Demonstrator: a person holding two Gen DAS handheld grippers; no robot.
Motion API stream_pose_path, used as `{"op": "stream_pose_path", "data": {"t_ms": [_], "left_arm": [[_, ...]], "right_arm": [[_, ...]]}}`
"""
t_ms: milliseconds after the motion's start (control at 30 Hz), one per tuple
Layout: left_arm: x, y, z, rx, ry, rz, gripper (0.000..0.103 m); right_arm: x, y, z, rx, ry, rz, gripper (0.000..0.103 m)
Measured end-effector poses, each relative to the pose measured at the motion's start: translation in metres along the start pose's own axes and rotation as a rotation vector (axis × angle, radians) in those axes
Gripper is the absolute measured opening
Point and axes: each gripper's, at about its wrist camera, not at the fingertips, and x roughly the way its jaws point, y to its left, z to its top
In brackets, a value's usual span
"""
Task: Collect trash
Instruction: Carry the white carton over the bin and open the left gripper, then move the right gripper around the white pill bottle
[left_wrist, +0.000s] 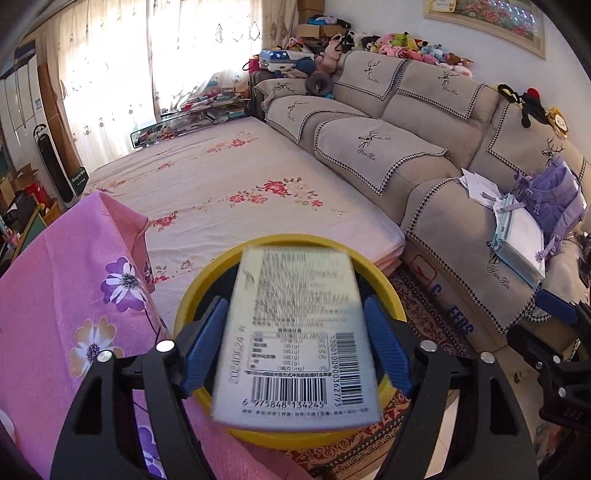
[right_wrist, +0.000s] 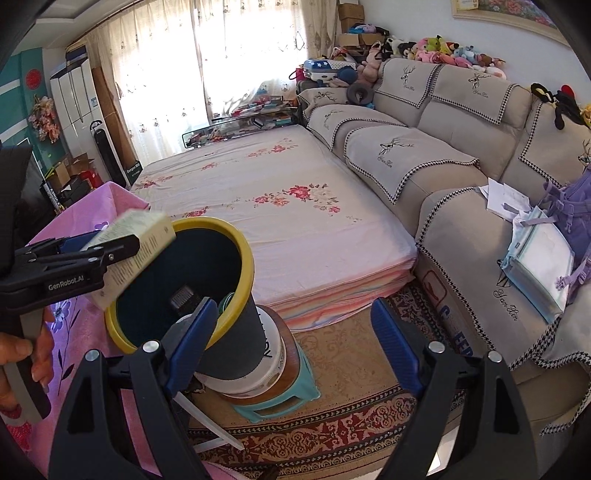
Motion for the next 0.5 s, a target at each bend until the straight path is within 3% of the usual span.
{"op": "stream_pose_path", "data": {"t_ms": [67,200,500], "left_arm": [[0.005,0.001,0.005,-0.002,-0.012,0.021,0.093],[-0.002,0.007,0.003,-0.023,-0.017,0.013,0.093],[-0.083,0.056,-0.047,-0.141,-0.067,0.017,0.097]], "right_arm": [[0.003,0.0,-0.001,0.001,0.007,0.003,0.08],[0.004,0.002,-0.002,-0.005,0.011,0.008,0.08],[0.001,0.02,-0.001,-0.038,0.012,0.025,0.08]]}}
